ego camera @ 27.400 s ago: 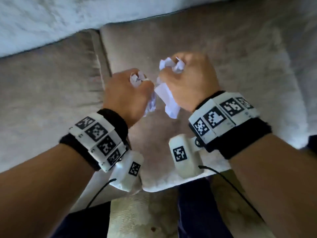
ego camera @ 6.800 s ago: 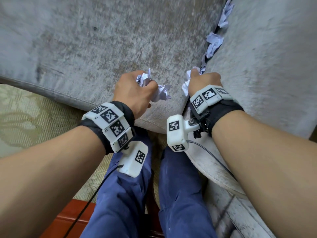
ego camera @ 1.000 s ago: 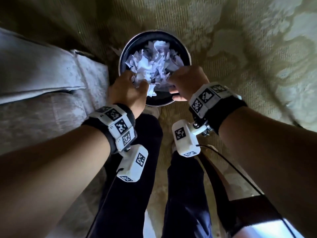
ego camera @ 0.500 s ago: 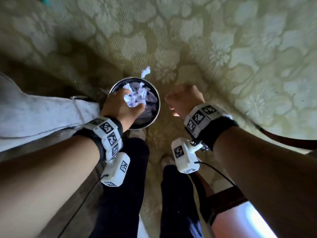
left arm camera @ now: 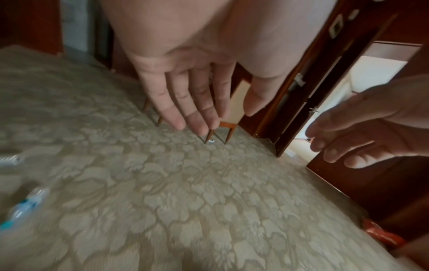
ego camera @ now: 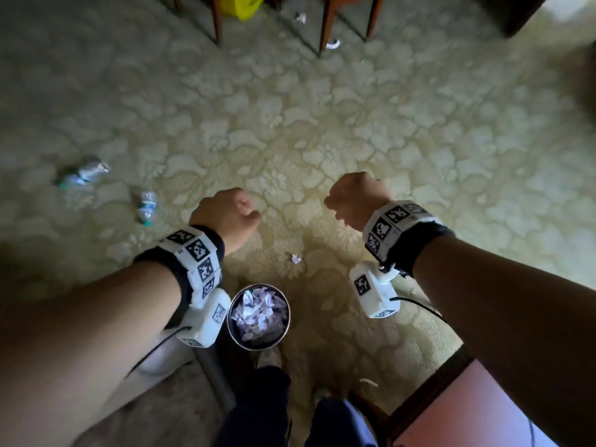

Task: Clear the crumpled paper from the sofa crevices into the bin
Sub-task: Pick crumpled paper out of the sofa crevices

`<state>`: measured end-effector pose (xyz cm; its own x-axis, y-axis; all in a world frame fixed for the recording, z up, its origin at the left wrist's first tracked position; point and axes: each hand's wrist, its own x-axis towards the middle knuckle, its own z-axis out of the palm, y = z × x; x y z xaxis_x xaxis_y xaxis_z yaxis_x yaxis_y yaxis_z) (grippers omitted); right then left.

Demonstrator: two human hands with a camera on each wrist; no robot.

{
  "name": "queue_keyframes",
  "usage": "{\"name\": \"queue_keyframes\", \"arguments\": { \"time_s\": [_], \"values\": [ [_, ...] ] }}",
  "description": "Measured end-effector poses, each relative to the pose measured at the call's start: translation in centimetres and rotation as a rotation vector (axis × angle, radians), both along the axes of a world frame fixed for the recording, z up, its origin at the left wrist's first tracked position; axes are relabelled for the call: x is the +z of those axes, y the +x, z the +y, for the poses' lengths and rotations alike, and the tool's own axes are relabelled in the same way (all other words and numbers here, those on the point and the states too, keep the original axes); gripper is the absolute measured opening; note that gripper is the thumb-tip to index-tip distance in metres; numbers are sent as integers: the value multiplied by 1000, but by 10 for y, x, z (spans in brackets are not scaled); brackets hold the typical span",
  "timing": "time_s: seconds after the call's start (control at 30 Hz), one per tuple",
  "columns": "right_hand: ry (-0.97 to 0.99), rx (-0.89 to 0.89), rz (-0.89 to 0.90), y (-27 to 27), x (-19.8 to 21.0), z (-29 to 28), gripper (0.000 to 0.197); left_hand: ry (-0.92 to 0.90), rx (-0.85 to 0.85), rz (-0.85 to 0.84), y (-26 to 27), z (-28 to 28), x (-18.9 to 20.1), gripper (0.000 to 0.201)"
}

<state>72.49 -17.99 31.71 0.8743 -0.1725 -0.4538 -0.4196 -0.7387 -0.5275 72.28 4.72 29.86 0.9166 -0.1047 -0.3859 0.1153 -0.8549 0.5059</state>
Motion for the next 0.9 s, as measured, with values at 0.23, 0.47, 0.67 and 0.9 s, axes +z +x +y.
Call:
{"name": "queue_keyframes", "arguments": {
  "time_s": [0.23,0.47,0.67,0.9],
  "values": [
    [-172,38,-132,14,103,-56,19,-70,-159,-154,58,-88,108,17],
    [-346,-130,-238,29,202,-187,20,-81,-481,-338,102,-250,216,23],
    [-435,-222,-316,42,264,-315,23,-80,-699,-436,132,-401,280,26],
    [-545,-300,-357,66,306,-506,21,-71,-830,-516,183,-597,328,21]
  ]
}}
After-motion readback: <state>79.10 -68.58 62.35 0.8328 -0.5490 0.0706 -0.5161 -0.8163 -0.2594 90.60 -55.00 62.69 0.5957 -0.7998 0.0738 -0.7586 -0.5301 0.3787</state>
